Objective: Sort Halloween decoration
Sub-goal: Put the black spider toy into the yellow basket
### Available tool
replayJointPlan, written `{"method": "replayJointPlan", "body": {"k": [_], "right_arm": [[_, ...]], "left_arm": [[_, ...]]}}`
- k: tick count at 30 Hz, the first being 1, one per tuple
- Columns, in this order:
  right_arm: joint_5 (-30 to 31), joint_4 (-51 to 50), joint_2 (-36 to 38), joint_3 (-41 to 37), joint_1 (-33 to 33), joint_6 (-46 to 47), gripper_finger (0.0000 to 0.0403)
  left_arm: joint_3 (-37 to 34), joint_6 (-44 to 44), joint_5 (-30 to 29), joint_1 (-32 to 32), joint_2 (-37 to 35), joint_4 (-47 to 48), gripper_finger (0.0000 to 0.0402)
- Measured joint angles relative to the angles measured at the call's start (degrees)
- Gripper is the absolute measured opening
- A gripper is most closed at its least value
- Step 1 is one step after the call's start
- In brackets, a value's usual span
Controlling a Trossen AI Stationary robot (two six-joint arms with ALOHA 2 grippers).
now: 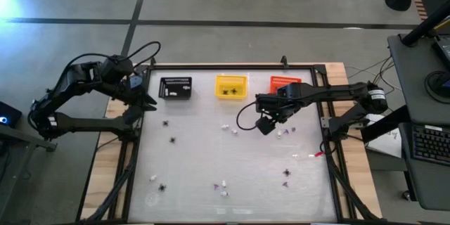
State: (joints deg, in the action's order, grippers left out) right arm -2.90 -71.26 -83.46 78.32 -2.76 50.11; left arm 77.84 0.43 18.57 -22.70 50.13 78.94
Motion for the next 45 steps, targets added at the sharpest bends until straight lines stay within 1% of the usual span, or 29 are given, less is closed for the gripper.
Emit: {"method": "replayJointPlan", "body": {"k": [7, 16, 19, 23, 26, 29, 31, 34, 39, 45], "right_arm": [[0.0, 5.5, 0.0, 0.0, 0.0, 0.0, 0.0261], [0.2, 16.3, -0.7, 0.0, 0.0, -1.1, 0.0258], [-0.6, 17.3, -1.3, 0.0, 0.0, 0.1, 0.0258], [-6.2, 15.7, -2.9, 0.0, 0.0, 1.3, 0.0258], [-7.1, 14.1, -4.2, 0.0, 0.2, 1.3, 0.0258], [-12.3, 11.2, -5.9, 0.0, 0.2, 0.2, 0.0258], [-13.6, 8.1, -6.6, 0.0, 0.9, -0.1, 0.0258], [-12.9, 2.8, -7.1, 0.0, 2.8, -0.2, 0.0258], [-9.0, -4.7, -7.4, 0.0, 7.4, 3.0, 0.0258], [-6.8, -4.8, -7.1, -0.3, 13.1, 11.2, 0.0258]], "left_arm": [[0.0, 0.0, 0.0, 0.0, 0.0, 0.0, 0.0103], [0.0, 0.1, 0.0, 0.0, 0.0, 0.0, 0.0103], [0.0, 0.2, 0.0, 0.0, 0.0, 0.0, 0.0103], [0.0, 0.6, 0.0, 0.0, 0.0, 0.0, 0.0103], [0.0, 0.6, 0.0, 0.0, 0.0, 0.0, 0.0103], [0.0, 0.6, 0.0, 0.0, -0.1, 0.0, 0.0103], [0.0, 0.6, 0.0, 0.0, -0.3, 0.1, 0.0103], [0.0, 1.0, 0.0, 0.0, -0.8, 0.9, 0.0103], [0.0, 1.2, 0.0, 0.0, -1.9, 2.5, 0.0103], [0.0, 1.2, 0.0, 0.0, -3.7, 2.6, 0.0103]]}}
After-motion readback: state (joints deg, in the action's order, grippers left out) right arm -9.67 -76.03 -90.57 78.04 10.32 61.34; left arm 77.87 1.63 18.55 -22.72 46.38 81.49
